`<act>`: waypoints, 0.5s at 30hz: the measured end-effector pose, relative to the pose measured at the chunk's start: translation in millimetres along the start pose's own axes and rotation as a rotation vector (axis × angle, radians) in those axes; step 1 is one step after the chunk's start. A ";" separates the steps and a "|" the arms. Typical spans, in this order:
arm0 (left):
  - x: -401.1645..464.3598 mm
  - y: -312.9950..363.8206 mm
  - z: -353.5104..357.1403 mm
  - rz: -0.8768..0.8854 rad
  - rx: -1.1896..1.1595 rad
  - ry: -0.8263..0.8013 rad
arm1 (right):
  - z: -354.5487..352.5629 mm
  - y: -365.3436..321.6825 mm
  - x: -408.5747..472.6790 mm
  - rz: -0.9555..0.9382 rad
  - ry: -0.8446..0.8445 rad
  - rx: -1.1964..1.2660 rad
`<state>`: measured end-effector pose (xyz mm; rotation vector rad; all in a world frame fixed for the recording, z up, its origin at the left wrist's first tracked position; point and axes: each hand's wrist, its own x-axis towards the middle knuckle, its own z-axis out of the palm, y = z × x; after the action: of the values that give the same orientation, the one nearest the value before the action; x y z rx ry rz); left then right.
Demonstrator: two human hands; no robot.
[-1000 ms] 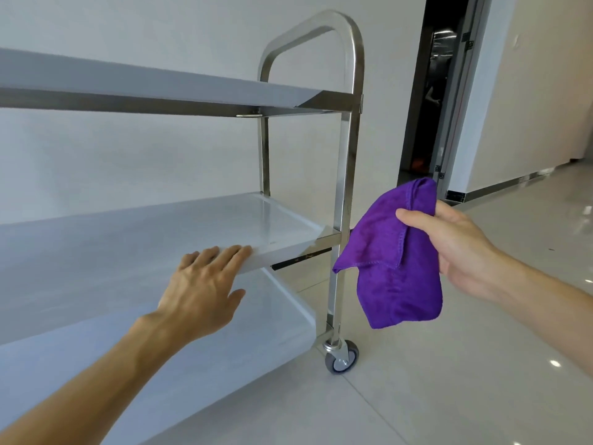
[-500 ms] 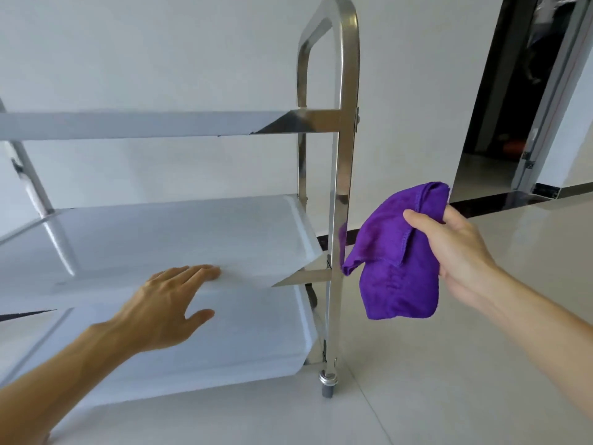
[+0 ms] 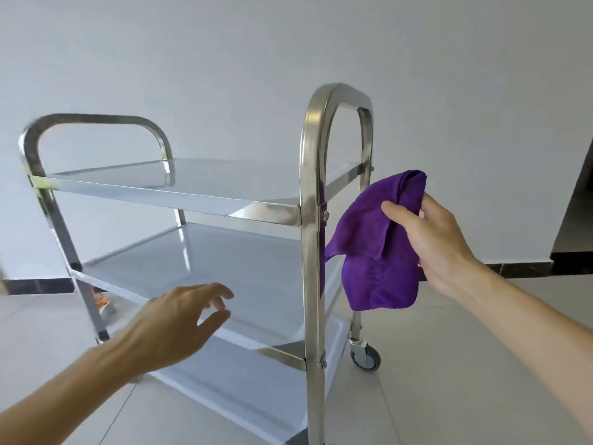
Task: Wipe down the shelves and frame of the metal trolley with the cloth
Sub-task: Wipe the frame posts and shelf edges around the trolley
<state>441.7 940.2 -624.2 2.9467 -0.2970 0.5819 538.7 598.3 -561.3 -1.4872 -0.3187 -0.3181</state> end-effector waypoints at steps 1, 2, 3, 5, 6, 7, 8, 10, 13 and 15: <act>-7.7 12.2 -17.2 0.000 -0.068 0.107 | 5.9 -2.2 -2.3 -0.007 -0.020 0.009; -13.6 25.7 -36.3 0.003 -0.147 0.213 | 11.2 -4.3 -3.8 -0.013 -0.038 0.024; -17.3 38.8 -55.8 0.008 -0.222 0.313 | 16.5 -6.7 -5.3 -0.015 -0.052 0.041; -15.6 61.8 -90.6 0.001 -0.357 0.475 | 25.6 -10.2 -7.9 0.005 -0.057 0.076; -9.4 72.0 -104.6 0.000 -0.422 0.514 | 29.2 -11.0 -9.6 0.019 -0.054 0.093; -0.8 82.1 -116.1 -0.001 -0.478 0.525 | 33.1 -11.6 -11.6 0.032 -0.056 0.106; 10.5 92.6 -125.0 0.000 -0.511 0.523 | 37.1 -12.0 -13.9 0.042 -0.060 0.115; 37.2 113.4 -133.5 0.006 -0.529 0.522 | 43.7 -12.7 -19.8 0.062 -0.065 0.126; 73.9 136.6 -129.5 -0.020 -0.564 0.534 | 47.7 -13.7 -28.7 0.075 -0.064 0.127; 82.6 142.0 -123.2 -0.015 -0.515 0.559 | 46.3 -15.4 -33.9 0.074 -0.056 0.118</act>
<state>441.3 807.7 -467.4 2.1902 -0.3024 1.0974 500.9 644.0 -558.0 -1.3902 -0.3211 -0.1950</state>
